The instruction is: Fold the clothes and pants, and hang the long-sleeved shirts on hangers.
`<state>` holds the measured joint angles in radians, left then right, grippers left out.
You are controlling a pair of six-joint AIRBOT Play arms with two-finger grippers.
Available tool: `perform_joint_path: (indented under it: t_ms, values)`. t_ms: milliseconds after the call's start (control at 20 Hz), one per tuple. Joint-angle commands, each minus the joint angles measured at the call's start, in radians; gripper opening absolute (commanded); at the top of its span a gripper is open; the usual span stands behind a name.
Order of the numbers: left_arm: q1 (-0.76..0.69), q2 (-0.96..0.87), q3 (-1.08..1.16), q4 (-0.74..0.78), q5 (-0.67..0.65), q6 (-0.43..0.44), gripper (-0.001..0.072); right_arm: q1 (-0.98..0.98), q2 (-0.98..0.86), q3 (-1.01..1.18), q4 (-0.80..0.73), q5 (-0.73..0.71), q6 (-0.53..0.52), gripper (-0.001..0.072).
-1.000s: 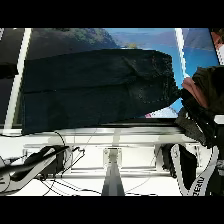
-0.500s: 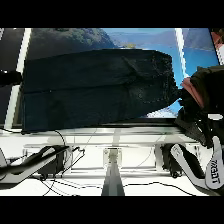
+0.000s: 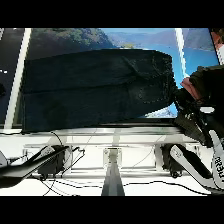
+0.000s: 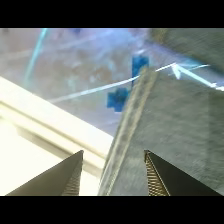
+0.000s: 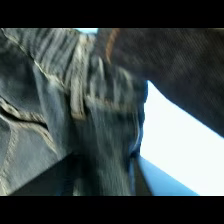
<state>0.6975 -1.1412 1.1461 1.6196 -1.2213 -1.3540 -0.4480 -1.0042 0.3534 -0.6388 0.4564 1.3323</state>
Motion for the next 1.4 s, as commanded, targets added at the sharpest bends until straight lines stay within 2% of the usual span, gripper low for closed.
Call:
perform_joint_path:
  t_ms: [0, 300, 450, 500, 550, 600, 700, 800, 850, 1050, 1100, 1200, 1250, 1350]
  values:
    - [0.129, 0.000, -0.054, -0.083, -0.030, -0.006, 0.0410, 0.025, -0.002, 0.010, 0.004, -0.078, -0.015, 0.0330]
    - [0.264, 0.000, -0.233, -0.080, -0.055, -0.008, 0.0422, 0.025, -0.002, 0.010, -0.021, -0.047, -0.014, 0.0332]
    - [0.359, 0.000, -0.291, -0.077, -0.088, -0.033, 0.0424, 0.025, -0.002, 0.010, -0.058, -0.030, -0.014, 0.0360]
    - [0.390, 0.000, -0.309, -0.078, -0.089, -0.033, 0.0484, 0.025, -0.002, 0.010, -0.068, -0.031, -0.014, 0.0419]
    - [0.424, 0.000, -0.326, -0.093, -0.085, -0.035, 0.0627, 0.025, -0.002, 0.010, -0.073, -0.031, -0.014, 0.0461]
    - [0.465, 0.002, -0.343, -0.129, -0.081, -0.045, 0.0694, 0.025, -0.002, 0.010, -0.073, -0.030, -0.014, 0.0461]
    - [0.537, 0.002, -0.371, -0.220, -0.078, -0.034, 0.0694, 0.025, -0.002, 0.010, -0.072, -0.031, -0.014, 0.0460]
    - [0.578, 0.002, -0.404, -0.320, -0.046, 0.026, 0.0692, 0.025, -0.002, 0.010, -0.073, -0.032, -0.014, 0.0460]
    - [0.580, 0.002, -0.425, -0.357, -0.023, 0.056, 0.0692, 0.025, -0.002, 0.010, -0.073, -0.035, -0.014, 0.0460]
    - [0.574, 0.003, -0.543, -0.422, 0.078, 0.067, 0.0691, 0.025, -0.002, 0.010, -0.072, -0.042, -0.014, 0.0459]
    - [0.574, 0.003, -0.559, -0.468, 0.104, 0.099, 0.0685, 0.025, -0.002, 0.010, -0.072, -0.042, -0.014, 0.0460]
    - [0.574, 0.003, -0.561, -0.567, 0.136, 0.147, 0.0528, 0.025, -0.002, 0.010, -0.073, -0.045, -0.014, 0.0459]
    - [0.573, 0.002, -0.561, -0.581, 0.147, 0.168, 0.0504, 0.025, -0.002, 0.010, -0.073, -0.047, -0.014, 0.0460]
    - [0.573, 0.000, -0.561, -0.562, 0.156, 0.170, 0.0504, 0.025, -0.002, 0.010, -0.072, -0.057, -0.014, 0.0459]
